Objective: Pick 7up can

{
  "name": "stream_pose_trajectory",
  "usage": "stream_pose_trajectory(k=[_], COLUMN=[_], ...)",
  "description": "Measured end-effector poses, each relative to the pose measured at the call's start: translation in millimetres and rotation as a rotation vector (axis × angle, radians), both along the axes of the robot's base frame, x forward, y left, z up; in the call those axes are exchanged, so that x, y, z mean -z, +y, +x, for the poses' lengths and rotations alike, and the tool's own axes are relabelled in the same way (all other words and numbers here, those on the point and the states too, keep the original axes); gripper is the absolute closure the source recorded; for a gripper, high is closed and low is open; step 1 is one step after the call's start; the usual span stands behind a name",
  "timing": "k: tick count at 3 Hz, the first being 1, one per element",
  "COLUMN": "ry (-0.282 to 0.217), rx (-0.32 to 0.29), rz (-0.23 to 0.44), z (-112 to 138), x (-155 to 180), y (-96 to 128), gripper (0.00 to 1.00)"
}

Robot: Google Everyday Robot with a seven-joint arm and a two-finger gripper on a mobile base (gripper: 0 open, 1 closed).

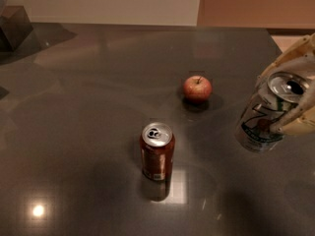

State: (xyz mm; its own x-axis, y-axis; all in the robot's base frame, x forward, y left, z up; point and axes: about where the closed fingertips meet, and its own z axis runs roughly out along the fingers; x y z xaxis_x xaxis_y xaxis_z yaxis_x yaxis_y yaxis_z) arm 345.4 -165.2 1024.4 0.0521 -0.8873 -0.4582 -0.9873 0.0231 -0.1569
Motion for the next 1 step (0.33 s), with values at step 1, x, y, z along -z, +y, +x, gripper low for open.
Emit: stream_pose_trajectory(k=[1], ry=[-0.004], rx=[0.001], rz=[0.001], z=[1.0], x=[-0.3], y=[0.5], gripper=[1.00])
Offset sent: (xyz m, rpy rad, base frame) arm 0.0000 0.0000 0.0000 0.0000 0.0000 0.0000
